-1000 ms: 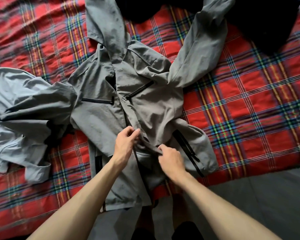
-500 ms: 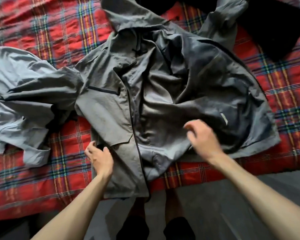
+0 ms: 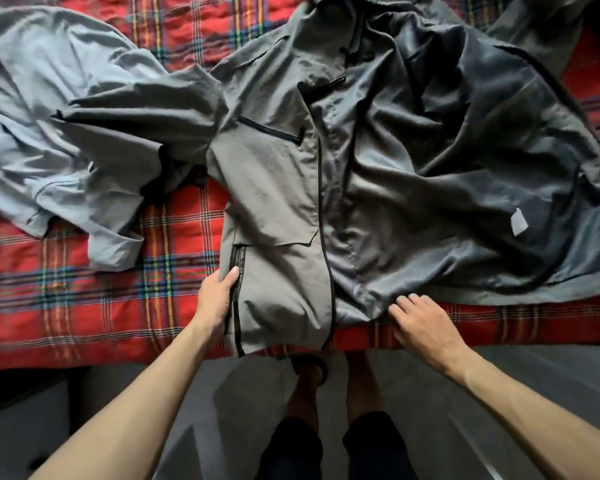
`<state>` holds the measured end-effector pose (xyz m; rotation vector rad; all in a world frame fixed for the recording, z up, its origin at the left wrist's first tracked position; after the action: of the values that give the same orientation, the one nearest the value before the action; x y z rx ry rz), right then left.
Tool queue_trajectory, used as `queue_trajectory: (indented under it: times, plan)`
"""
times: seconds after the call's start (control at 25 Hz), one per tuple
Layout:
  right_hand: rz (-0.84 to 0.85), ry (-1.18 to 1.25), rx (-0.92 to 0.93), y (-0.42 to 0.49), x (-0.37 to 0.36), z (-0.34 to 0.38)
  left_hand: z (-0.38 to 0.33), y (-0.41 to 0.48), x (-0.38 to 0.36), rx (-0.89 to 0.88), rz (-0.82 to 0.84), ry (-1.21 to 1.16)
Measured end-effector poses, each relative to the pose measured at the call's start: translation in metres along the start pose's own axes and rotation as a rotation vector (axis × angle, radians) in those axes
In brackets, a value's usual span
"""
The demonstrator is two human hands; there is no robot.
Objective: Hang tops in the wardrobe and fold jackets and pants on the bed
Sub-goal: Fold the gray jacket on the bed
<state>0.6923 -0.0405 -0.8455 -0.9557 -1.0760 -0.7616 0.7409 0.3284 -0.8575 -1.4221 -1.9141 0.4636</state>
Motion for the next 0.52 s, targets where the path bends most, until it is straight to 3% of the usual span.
queue_trajectory:
  times: [0.12,0.24,0.4,0.52]
  plan:
    - [-0.049,-0.073,-0.112,0.019,0.010,-0.001,-0.001,-0.002,0.014,0.017,-0.005,-0.051]
    - [-0.057,-0.109,-0.142,0.048,0.012,0.005,-0.002,-0.012,0.022,-0.040,0.110,-0.030]
    - [-0.031,-0.163,-0.224,0.063,0.005,-0.001,0.016,-0.034,0.020,-0.152,0.352,0.279]
    - [-0.080,-0.056,-0.212,0.065,0.017,-0.008,0.022,-0.038,0.023,-0.123,0.288,0.111]
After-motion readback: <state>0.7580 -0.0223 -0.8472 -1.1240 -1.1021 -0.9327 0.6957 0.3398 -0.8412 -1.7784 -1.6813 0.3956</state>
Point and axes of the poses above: each hand's wrist, its own y-axis towards the middle knuckle, its own x-axis out of the back of the hand, z = x × y, the point moved 6 cm from there along y, towards the middle knuckle, and after that the axes turned 9 degrees about -x, right-handed, at the moved point
